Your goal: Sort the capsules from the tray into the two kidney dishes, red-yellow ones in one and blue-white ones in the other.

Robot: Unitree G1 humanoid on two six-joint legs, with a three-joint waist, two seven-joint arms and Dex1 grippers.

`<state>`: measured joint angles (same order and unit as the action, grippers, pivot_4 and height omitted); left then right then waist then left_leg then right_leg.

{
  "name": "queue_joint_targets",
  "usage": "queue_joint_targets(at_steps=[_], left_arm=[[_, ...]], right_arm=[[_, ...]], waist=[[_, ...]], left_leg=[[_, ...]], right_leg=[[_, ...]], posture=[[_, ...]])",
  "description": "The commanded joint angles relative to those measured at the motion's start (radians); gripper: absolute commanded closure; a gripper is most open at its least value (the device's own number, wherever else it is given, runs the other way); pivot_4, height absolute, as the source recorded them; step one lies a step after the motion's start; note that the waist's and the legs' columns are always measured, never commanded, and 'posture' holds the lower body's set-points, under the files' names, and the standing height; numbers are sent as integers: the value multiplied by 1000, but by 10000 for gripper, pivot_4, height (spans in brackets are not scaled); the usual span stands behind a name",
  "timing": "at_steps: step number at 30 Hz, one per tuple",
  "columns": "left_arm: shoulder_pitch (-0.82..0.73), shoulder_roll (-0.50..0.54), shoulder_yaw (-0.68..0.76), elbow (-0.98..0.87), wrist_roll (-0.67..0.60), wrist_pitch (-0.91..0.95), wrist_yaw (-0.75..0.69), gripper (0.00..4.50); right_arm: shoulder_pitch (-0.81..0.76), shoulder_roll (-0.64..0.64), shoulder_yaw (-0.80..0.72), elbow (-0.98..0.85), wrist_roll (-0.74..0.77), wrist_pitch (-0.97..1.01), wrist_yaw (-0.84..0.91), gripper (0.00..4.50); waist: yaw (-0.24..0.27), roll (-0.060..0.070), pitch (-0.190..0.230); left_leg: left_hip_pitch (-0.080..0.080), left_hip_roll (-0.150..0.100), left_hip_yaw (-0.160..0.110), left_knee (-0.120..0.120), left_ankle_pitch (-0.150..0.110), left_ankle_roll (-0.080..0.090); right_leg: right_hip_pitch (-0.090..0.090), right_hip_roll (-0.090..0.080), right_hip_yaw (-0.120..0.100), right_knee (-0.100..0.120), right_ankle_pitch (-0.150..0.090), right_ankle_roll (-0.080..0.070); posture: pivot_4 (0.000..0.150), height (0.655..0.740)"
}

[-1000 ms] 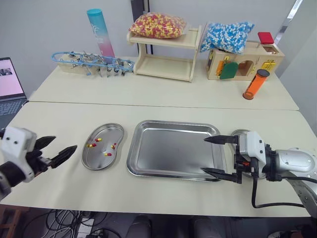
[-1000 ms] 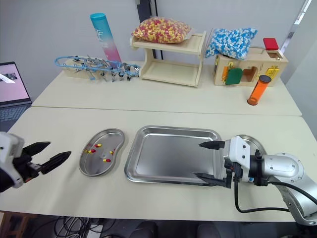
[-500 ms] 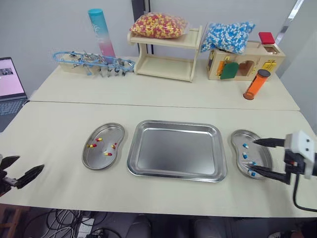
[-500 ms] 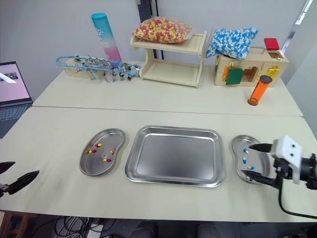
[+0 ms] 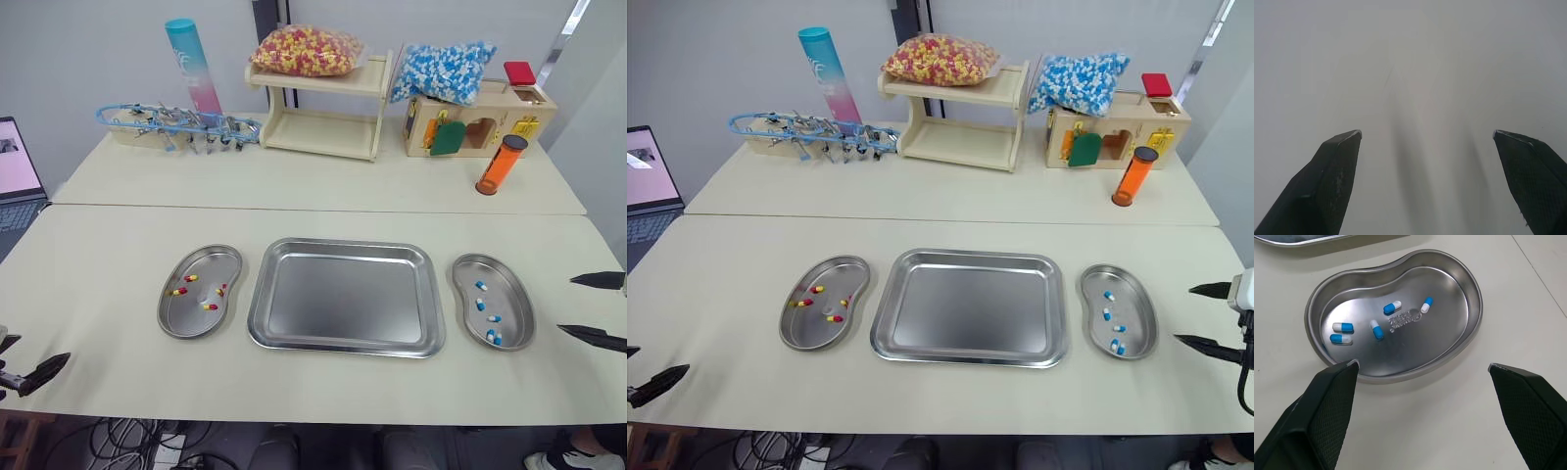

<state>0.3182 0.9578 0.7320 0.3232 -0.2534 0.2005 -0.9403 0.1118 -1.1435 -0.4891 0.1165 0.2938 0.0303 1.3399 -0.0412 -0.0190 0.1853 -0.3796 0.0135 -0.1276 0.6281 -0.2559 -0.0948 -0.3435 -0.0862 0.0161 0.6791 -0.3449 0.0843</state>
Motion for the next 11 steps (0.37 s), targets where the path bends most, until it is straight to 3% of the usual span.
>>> queue_joint_targets(at_steps=[1,11], left_arm=[[-8,28,10,14,-1,-12,3,372],[-27,45,4,56,-8,-10,-25,372]], right_arm=[[-17,-27,2,9,-9,-33,13,0],[-47,-29,33,34,-20,-49,10,0]], waist=[[0,0,0],[0,0,0]], left_leg=[[0,0,0,0,0,0],[0,0,0,0,0,0]], right_leg=[[0,0,0,0,0,0],[0,0,0,0,0,0]], posture=[[1500,7400],[1500,7400]])
